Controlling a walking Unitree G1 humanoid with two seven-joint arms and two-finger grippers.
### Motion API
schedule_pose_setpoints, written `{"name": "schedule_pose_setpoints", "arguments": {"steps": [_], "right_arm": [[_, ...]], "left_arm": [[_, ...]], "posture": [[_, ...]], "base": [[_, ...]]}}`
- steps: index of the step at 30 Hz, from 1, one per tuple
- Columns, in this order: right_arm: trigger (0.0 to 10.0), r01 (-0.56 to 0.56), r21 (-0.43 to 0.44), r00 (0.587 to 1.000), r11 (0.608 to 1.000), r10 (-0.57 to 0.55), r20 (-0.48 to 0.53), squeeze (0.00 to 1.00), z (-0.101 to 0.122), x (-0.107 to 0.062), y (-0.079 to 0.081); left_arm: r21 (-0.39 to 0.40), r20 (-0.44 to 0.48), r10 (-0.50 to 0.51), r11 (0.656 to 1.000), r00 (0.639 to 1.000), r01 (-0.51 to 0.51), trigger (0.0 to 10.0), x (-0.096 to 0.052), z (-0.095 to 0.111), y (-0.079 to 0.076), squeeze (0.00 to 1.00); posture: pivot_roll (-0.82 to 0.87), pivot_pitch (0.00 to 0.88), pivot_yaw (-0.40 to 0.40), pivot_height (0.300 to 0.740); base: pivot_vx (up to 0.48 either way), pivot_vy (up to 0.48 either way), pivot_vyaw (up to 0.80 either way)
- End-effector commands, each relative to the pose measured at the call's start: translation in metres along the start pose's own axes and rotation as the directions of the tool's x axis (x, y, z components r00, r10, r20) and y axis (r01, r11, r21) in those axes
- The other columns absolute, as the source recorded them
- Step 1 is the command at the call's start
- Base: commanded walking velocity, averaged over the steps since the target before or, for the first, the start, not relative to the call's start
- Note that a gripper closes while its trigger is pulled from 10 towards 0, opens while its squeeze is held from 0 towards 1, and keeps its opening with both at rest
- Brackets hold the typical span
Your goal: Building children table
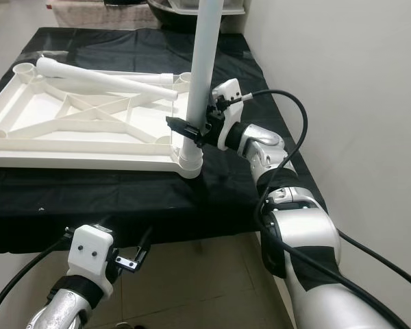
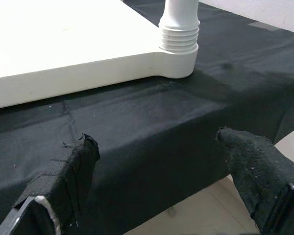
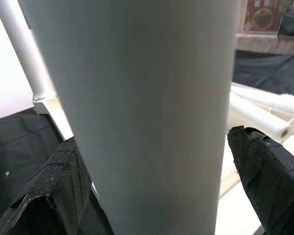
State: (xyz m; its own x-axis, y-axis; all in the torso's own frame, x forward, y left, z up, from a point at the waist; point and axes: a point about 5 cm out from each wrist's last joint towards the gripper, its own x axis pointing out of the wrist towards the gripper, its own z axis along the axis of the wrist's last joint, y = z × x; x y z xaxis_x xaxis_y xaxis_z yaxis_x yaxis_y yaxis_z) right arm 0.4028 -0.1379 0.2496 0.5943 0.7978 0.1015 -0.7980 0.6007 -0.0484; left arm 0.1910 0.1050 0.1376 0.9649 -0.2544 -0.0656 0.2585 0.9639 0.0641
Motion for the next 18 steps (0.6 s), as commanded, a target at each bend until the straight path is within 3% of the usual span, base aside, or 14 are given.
{"name": "schedule_pose_setpoints", "arguments": {"steps": [1, 6, 7, 9, 10, 18], "right_arm": [[10.0, 0.005, -0.011, 1.0, 1.0, -0.005, 0.009, 0.0, 0.0031, 0.0, -0.0011], [10.0, 0.007, -0.004, 1.0, 1.0, -0.007, 0.018, 0.0, 0.0034, 0.0001, -0.0013], [3.8, 0.004, -0.004, 1.0, 1.0, -0.004, 0.021, 0.0, 0.0037, 0.0002, -0.0011], [3.8, 0.003, -0.004, 1.0, 1.0, -0.003, 0.023, 0.0, 0.0039, 0.0004, -0.001], [0.2, 0.003, -0.006, 1.0, 1.0, -0.003, 0.023, 0.0, 0.0041, 0.0007, -0.0009], [0.0, 0.004, -0.009, 1.0, 1.0, -0.004, 0.028, 0.0, 0.0048, 0.0025, 0.0]], "left_arm": [[0.007, -0.025, -0.004, 1.0, 1.0, 0.005, 10.0, -0.0031, -0.0027, -0.0005, 0.0], [0.008, -0.032, -0.01, 1.0, 0.999, 0.01, 10.0, -0.0036, -0.0032, -0.0006, 0.0], [0.009, -0.034, -0.01, 1.0, 0.999, 0.011, 10.0, -0.0036, -0.0032, -0.0005, 0.0], [0.01, -0.035, -0.011, 1.0, 0.999, 0.011, 10.0, -0.0035, -0.0033, -0.0004, 0.0], [0.01, -0.036, -0.01, 1.0, 0.999, 0.011, 10.0, -0.0035, -0.0033, -0.0003, 0.0], [0.009, -0.039, -0.009, 1.0, 0.999, 0.009, 10.0, -0.003, -0.0034, -0.0006, 0.0]], "posture": [[0.16, 0.192, -0.079, 0.74], [0.16, 0.196, -0.075, 0.74], [0.16, 0.197, -0.075, 0.74], [0.16, 0.196, -0.076, 0.74], [0.16, 0.196, -0.076, 0.74], [0.16, 0.196, -0.076, 0.74]], "base": [[0.0, 0.0, 0.0], [0.0, 0.0, 0.0], [0.0, 0.0, 0.0], [0.0, 0.0, 0.0], [0.0, 0.0, 0.0], [0.0, 0.0, 0.0]]}}
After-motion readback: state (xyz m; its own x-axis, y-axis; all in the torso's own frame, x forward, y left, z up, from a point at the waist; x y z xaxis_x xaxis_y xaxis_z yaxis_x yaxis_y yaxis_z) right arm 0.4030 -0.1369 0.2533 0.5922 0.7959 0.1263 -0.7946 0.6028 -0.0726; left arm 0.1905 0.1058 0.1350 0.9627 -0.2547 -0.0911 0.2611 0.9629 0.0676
